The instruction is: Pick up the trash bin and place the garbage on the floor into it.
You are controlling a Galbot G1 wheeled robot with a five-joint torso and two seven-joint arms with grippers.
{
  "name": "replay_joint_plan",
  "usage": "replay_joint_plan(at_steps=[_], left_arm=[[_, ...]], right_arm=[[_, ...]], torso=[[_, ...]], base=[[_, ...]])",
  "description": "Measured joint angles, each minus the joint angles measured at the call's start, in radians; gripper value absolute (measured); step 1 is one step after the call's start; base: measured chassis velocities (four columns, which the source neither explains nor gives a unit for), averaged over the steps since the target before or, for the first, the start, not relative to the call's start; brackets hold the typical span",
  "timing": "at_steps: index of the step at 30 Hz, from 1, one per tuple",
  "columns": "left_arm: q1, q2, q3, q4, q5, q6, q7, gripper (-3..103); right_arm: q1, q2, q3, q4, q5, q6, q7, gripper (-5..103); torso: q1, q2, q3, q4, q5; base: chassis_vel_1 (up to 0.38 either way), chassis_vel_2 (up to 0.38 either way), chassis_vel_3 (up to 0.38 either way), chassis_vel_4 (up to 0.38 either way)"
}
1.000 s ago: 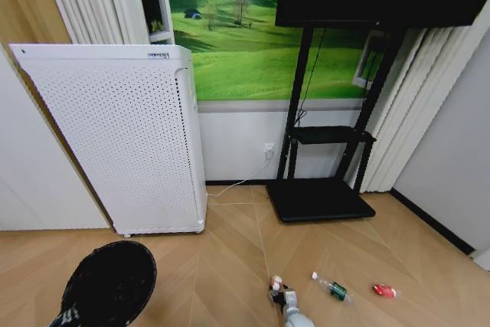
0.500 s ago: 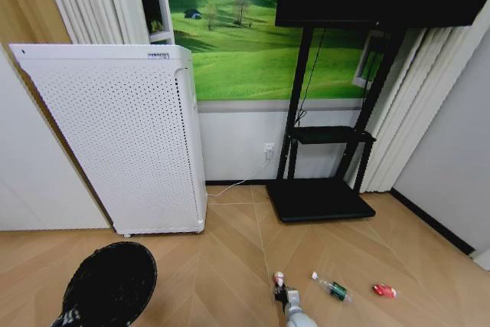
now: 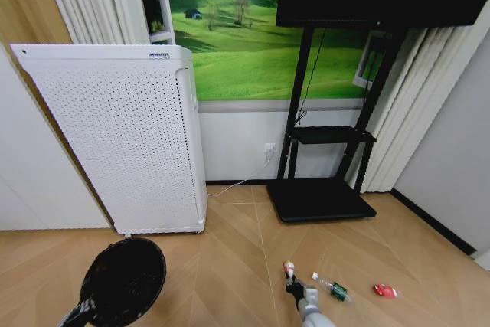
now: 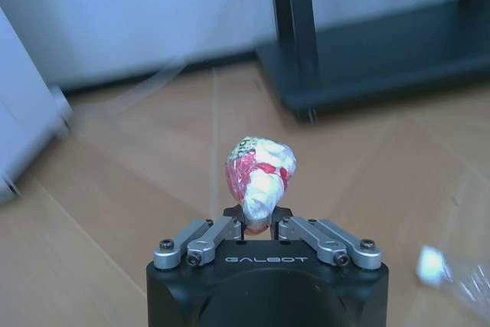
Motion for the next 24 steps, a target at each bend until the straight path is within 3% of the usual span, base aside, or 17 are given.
replay_joint_plan(at_steps=[2, 3, 6, 7, 11, 15, 18, 24], left_arm=[[-0.065, 0.086, 0.054, 0.059, -0.051, 0.012, -0.027, 3], [-0.065, 0.086, 0.054, 0.059, -0.051, 0.012, -0.027, 3], [-0.144, 0.191, 0.123, 0.118, -0.131, 0.023, -0.019, 3], [-0.144, 0.191, 0.123, 0.118, -0.131, 0.023, -0.019, 3], [-0.199, 0.271, 0.218, 0.183, -0.203, 0.037, 0.059, 3], [-0.227, 0.291, 0.27, 0.204, -0.216, 0.042, 0.065, 3], [-0.318, 0.329, 0.422, 0.26, -0.23, 0.045, 0.033, 3], [-0.429, 0.362, 0.582, 0.36, -0.257, 0.047, 0.001, 3]], right_arm=[[-0.087, -0.015, 0.027, 0.156, 0.075, 0.045, -0.037, 16], [-0.087, -0.015, 0.027, 0.156, 0.075, 0.045, -0.037, 16], [-0.192, -0.02, 0.041, 0.308, 0.093, 0.093, -0.09, 16], [-0.192, -0.02, 0.041, 0.308, 0.093, 0.093, -0.09, 16], [-0.231, -0.011, 0.002, 0.422, 0.091, 0.139, -0.111, 16], [-0.246, -0.017, -0.019, 0.457, 0.088, 0.165, -0.148, 16], [-0.279, -0.047, -0.034, 0.497, 0.056, 0.24, -0.258, 16], [-0.29, -0.084, -0.036, 0.502, 0.011, 0.301, -0.325, 16]], torso=[[0.0, 0.0, 0.0, 0.0002, -0.0007], [0.0, 0.0, 0.0, 0.0002, -0.0007], [0.0, 0.0, 0.0, 0.0, -0.0001], [0.0, 0.0, 0.0, 0.0, -0.0001], [0.0, 0.0, 0.0, 0.0005, 0.0001], [0.0, 0.0, 0.0, 0.0006, 0.0001], [0.0, 0.0, 0.0, 0.0004, -0.0002], [0.0, 0.0, 0.0, 0.0002, 0.0]], base=[[0.0, 0.0, 0.0, 0.0], [0.0, 0.0, 0.0, 0.0], [0.0, 0.0, 0.0, 0.0], [0.0, 0.0, 0.0, 0.0], [0.0, 0.0, 0.0, 0.0], [0.0, 0.0, 0.0, 0.0], [0.0, 0.0, 0.0, 0.0], [0.0, 0.0, 0.0, 0.0]])
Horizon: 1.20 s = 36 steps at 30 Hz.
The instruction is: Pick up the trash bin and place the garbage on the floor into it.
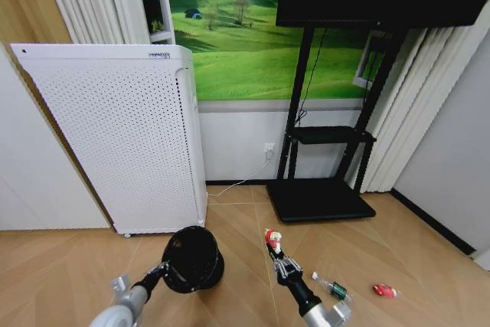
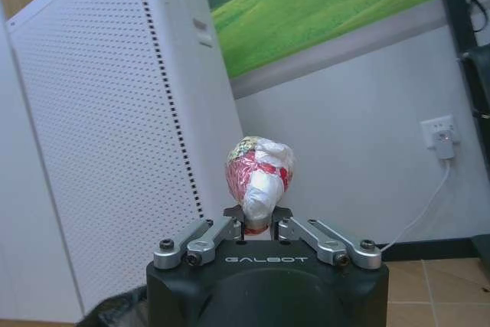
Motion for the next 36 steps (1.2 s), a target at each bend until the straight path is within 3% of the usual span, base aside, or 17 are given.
replay_joint_plan(at_steps=[2, 6, 10, 15, 22, 26, 30, 36], left_arm=[[-0.072, 0.017, 0.102, 0.061, -0.003, 0.002, -0.001, 3], [-0.145, 0.024, 0.188, 0.102, -0.01, 0.009, -0.001, 3], [-0.314, 0.025, 0.355, 0.172, -0.033, 0.029, 0.017, 3], [-0.38, 0.0, 0.412, 0.181, -0.047, 0.038, 0.005, 3], [-0.404, 0.008, 0.447, 0.107, -0.018, 0.06, -0.032, 3], [-0.37, 0.054, 0.435, 0.022, 0.064, 0.084, -0.057, 3], [-0.318, 0.094, 0.398, -0.028, 0.162, 0.089, -0.036, 3], [-0.267, 0.113, 0.355, -0.074, 0.209, 0.088, -0.001, 3]], right_arm=[[0.005, -0.008, -0.012, -0.013, -0.04, 0.016, -0.023, 16], [0.019, -0.009, -0.027, -0.037, -0.088, 0.021, -0.047, 16], [0.022, 0.005, -0.051, -0.097, -0.181, 0.043, -0.115, 16], [0.004, 0.007, -0.063, -0.099, -0.211, 0.06, -0.139, 16], [0.013, -0.011, -0.098, -0.079, -0.259, 0.078, -0.161, 16], [0.03, -0.028, -0.103, -0.077, -0.287, 0.087, -0.162, 16], [0.047, -0.04, -0.108, -0.093, -0.309, 0.091, -0.158, 16], [0.048, -0.041, -0.109, -0.117, -0.33, 0.089, -0.178, 16]], torso=[[0.0, 0.0, 0.0, 0.0003, 0.0001], [0.0, 0.0, 0.0, 0.0002, 0.0002], [0.0, 0.0, 0.0, 0.0, 0.0003], [0.0, 0.0, 0.0, -0.0002, 0.0001], [0.0, 0.0, 0.0, 0.0, 0.0], [0.0, 0.0, 0.0, 0.0003, 0.0001], [0.0, 0.0, 0.0, 0.0003, 0.0001], [0.0, 0.0, 0.0, 0.0003, 0.0001]], base=[[0.0, 0.0, 0.0, 0.0], [0.0, 0.0, 0.0, 0.0], [0.0, 0.0, 0.0, 0.0], [0.0, 0.0, 0.0, 0.0], [0.0, 0.0, 0.0, 0.0], [0.0, 0.0, 0.0, 0.0], [0.0, 0.0, 0.0, 0.0], [0.0, 0.0, 0.0, 0.0]])
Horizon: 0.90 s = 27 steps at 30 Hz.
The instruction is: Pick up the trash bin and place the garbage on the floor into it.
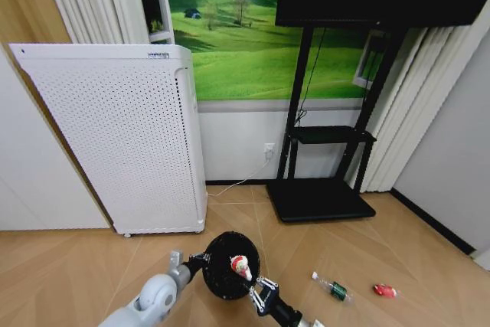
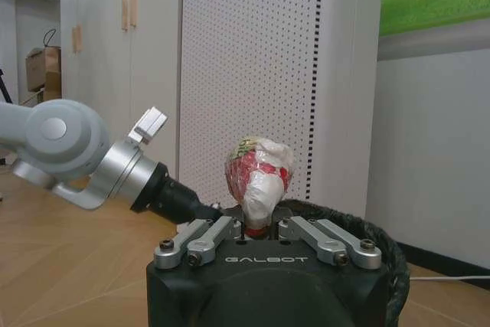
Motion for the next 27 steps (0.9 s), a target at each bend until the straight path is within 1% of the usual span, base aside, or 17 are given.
replay_joint_plan(at_steps=[8, 9, 10, 11, 12, 14, 15, 17, 18, 20, 21, 22, 23, 24, 25, 26, 27], left_arm=[[0.001, -0.007, 0.023, -0.033, -0.004, 0.002, 0.04, 3], [-0.001, -0.011, 0.028, -0.036, -0.012, 0.003, 0.04, 3], [-0.001, -0.011, 0.028, -0.036, -0.012, 0.003, 0.04, 3], [-0.003, -0.017, 0.032, -0.036, -0.018, 0.005, 0.041, 3], [-0.003, -0.017, 0.032, -0.036, -0.018, 0.005, 0.041, 3], [-0.006, -0.027, 0.039, -0.033, -0.026, 0.009, 0.041, 3], [-0.006, -0.027, 0.039, -0.033, -0.026, 0.009, 0.041, 3], [-0.005, -0.033, 0.04, -0.033, -0.03, 0.009, 0.037, 3], [-0.005, -0.033, 0.04, -0.033, -0.03, 0.009, 0.037, 3], [-0.001, -0.031, 0.041, -0.034, -0.031, 0.007, 0.031, 3], [-0.001, -0.031, 0.041, -0.034, -0.031, 0.007, 0.031, 3], [0.001, -0.03, 0.04, -0.035, -0.031, 0.006, 0.029, 3], [0.003, -0.029, 0.039, -0.036, -0.031, 0.005, 0.026, 3], [0.004, -0.029, 0.037, -0.038, -0.032, 0.005, 0.024, 3], [0.004, -0.029, 0.037, -0.038, -0.032, 0.005, 0.024, 3], [0.005, -0.027, 0.034, -0.041, -0.037, 0.003, 0.017, 3], [0.005, -0.027, 0.034, -0.041, -0.037, 0.003, 0.017, 3]], right_arm=[[-0.005, 0.002, 0.005, -0.018, -0.034, -0.001, -0.057, 14], [-0.005, 0.003, 0.005, -0.018, -0.035, -0.001, -0.059, 19], [-0.005, 0.003, 0.005, -0.018, -0.035, -0.001, -0.059, 19], [-0.007, 0.006, 0.007, -0.018, -0.035, -0.002, -0.061, 25], [-0.007, 0.006, 0.007, -0.018, -0.035, -0.002, -0.061, 25], [-0.01, 0.008, 0.01, -0.017, -0.035, -0.003, -0.064, 35], [-0.01, 0.008, 0.01, -0.017, -0.035, -0.003, -0.064, 35], [-0.017, 0.009, 0.014, -0.012, -0.028, -0.006, -0.064, 46], [-0.017, 0.009, 0.014, -0.012, -0.028, -0.006, -0.064, 46], [-0.022, 0.005, 0.009, -0.007, 0.002, -0.018, -0.041, 57], [-0.022, 0.005, 0.009, -0.007, 0.002, -0.018, -0.041, 57], [-0.022, 0.004, 0.007, -0.004, 0.015, -0.021, -0.028, 62], [-0.022, 0.004, 0.006, -0.002, 0.023, -0.023, -0.02, 62], [-0.022, 0.005, 0.005, 0.0, 0.031, -0.024, -0.013, 68], [-0.022, 0.005, 0.005, 0.0, 0.031, -0.024, -0.013, 68], [-0.023, 0.009, 0.006, 0.006, 0.047, -0.03, -0.002, 79], [-0.023, 0.009, 0.006, 0.006, 0.047, -0.03, -0.002, 79]], torso=[[0.0, 0.0, 0.0, -0.0002, -0.0001], [0.0, 0.0, 0.0, -0.0002, 0.0], [0.0, 0.0, 0.0, -0.0002, 0.0], [0.0, 0.0, 0.0, -0.0002, 0.0], [0.0, 0.0, 0.0, -0.0002, 0.0], [0.0, 0.0, 0.0, -0.0002, 0.0], [0.0, 0.0, 0.0, -0.0002, 0.0], [0.0, 0.0, 0.0, -0.0003, 0.0], [0.0, 0.0, 0.0, -0.0003, 0.0], [0.0, 0.0, 0.0, -0.0002, -0.0001], [0.0, 0.0, 0.0, -0.0002, -0.0001], [0.0, 0.0, 0.0, -0.0002, -0.0001], [0.0, 0.0, 0.0, -0.0002, -0.0001], [0.0, 0.0, 0.0, -0.0002, 0.0], [0.0, 0.0, 0.0, -0.0002, 0.0], [0.0, 0.0, 0.0, -0.0001, -0.0001], [0.0, 0.0, 0.0, -0.0001, -0.0001]], base=[[0.0, 0.0, 0.0, 0.0], [0.0, 0.0, 0.0, 0.0], [0.0, 0.0, 0.0, 0.0], [0.0, 0.0, 0.0, 0.0], [0.0, 0.0, 0.0, 0.0], [0.0, 0.0, 0.0, 0.0], [0.0, 0.0, 0.0, 0.0], [0.0, 0.0, 0.0, 0.0], [0.0, 0.0, 0.0, 0.0], [0.0, 0.0, 0.0, 0.0], [0.0, 0.0, 0.0, 0.0], [0.0, 0.0, 0.0, 0.0], [0.0, 0.0, 0.0, 0.0], [0.0, 0.0, 0.0, 0.0], [0.0, 0.0, 0.0, 0.0], [0.0, 0.0, 0.0, 0.0], [0.0, 0.0, 0.0, 0.0]])
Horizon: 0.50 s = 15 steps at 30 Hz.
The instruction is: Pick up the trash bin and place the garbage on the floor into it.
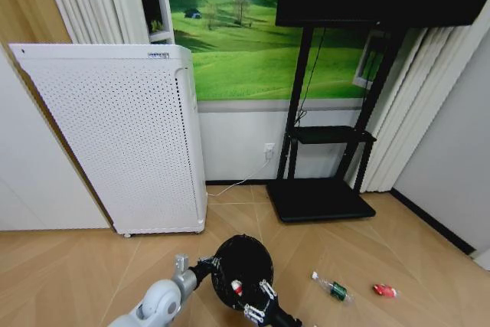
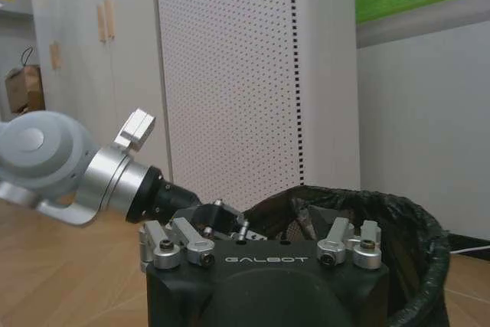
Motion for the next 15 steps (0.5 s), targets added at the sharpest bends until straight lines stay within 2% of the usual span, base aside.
replay_joint_plan(at_steps=[3, 4, 5, 6, 7, 8, 10, 15], left_arm=[[-0.002, 0.029, -0.012, -0.022, -0.04, -0.001, -0.038, 3], [-0.002, 0.029, -0.012, -0.022, -0.04, -0.001, -0.038, 3], [0.013, 0.04, -0.045, -0.039, -0.057, 0.006, -0.076, 3], [0.027, 0.038, -0.076, -0.05, -0.074, 0.015, -0.109, 3], [0.051, 0.023, -0.145, -0.064, -0.126, 0.038, -0.187, 3], [0.051, 0.023, -0.145, -0.064, -0.126, 0.038, -0.187, 3], [0.066, 0.018, -0.196, -0.066, -0.169, 0.051, -0.241, 3], [0.131, 0.011, -0.281, -0.082, -0.198, 0.059, -0.279, 3]], right_arm=[[-0.009, 0.02, 0.022, 0.04, 0.074, -0.04, 0.005, 95], [-0.009, 0.02, 0.022, 0.04, 0.074, -0.04, 0.005, 95], [-0.008, 0.026, 0.035, 0.057, 0.088, -0.071, 0.019, 98], [-0.008, 0.029, 0.042, 0.067, 0.089, -0.089, 0.034, 98], [-0.018, 0.042, 0.061, 0.086, 0.089, -0.115, 0.053, 100], [-0.018, 0.042, 0.061, 0.086, 0.089, -0.115, 0.053, 100], [-0.036, 0.061, 0.079, 0.091, 0.087, -0.116, 0.07, 100], [-0.032, 0.074, 0.083, 0.068, 0.081, -0.112, 0.078, 100]], torso=[[0.0, 0.0, 0.0, -0.0003, -0.0002], [0.0, 0.0, 0.0, -0.0003, -0.0002], [0.0, 0.0, 0.0, -0.0002, 0.0001], [0.0, 0.0, 0.0, 0.0, -0.0001], [0.0, 0.0, 0.0, 0.0002, 0.0], [0.0, 0.0, 0.0, 0.0002, 0.0], [0.0, 0.0, 0.0, -0.0004, -0.0002], [0.0, 0.0, 0.0, -0.0002, -0.0002]], base=[[0.0, 0.0, 0.0, 0.0], [0.0, 0.0, 0.0, 0.0], [0.0, 0.0, 0.0, 0.0], [0.0, 0.0, 0.0, 0.0], [0.0, 0.0, 0.0, 0.0], [0.0, 0.0, 0.0, 0.0], [0.0, 0.0, 0.0, 0.0], [-0.024, -0.032, 0.018, 0.01]])
